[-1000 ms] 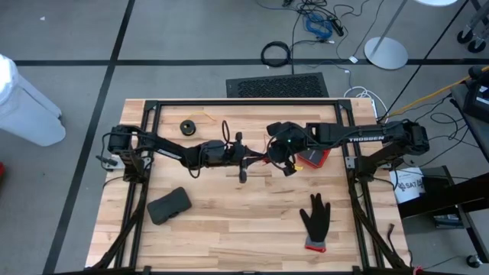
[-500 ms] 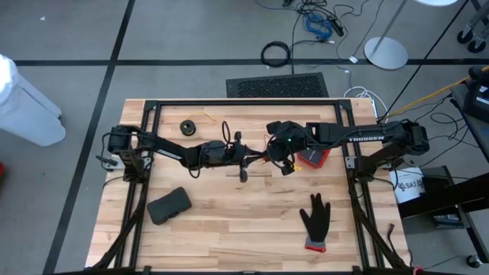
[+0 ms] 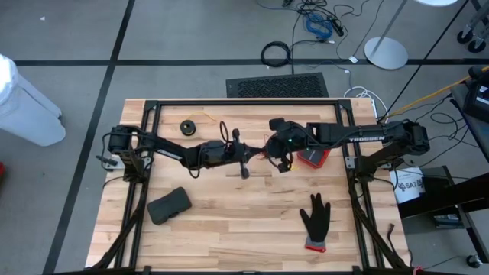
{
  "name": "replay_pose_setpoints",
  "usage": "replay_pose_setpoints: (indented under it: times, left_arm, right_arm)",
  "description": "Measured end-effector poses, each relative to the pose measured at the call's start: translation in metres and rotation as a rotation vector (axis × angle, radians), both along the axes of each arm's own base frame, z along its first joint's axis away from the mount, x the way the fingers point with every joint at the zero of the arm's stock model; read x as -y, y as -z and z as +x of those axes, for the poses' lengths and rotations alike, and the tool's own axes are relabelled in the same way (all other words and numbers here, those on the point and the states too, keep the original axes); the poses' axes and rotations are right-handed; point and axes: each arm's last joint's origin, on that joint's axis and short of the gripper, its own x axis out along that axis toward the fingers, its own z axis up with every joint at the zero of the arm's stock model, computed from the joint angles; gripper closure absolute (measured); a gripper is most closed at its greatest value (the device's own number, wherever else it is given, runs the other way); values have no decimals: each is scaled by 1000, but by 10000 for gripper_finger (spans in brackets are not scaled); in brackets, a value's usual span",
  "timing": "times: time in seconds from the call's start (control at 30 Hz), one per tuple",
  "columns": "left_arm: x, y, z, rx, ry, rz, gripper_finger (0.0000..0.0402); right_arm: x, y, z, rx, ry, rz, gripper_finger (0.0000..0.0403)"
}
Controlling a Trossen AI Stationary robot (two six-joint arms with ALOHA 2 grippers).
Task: Coil cords
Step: Uncoil the red wire from the black spool
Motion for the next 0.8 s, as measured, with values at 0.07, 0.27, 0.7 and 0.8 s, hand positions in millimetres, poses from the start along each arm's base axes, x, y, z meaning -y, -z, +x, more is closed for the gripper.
replay_pose_setpoints:
  times: [0.07, 0.27, 0.7, 0.8]
  left_arm:
    - [-1, -1, 0, 11, -21, 3, 399]
    - [-3, -5, 0, 49, -95, 31, 400]
    - [-5, -39, -10, 192, -212, 114, 401]
    - [-5, -49, -14, 221, -217, 118, 401]
  right_arm:
    - [1, -6, -4, 18, 39, -21, 376]
    - [2, -35, -30, 129, 199, -47, 312]
    - [-7, -17, -47, 183, 368, 148, 304]
    - [-9, -1, -43, 257, 358, 163, 308]
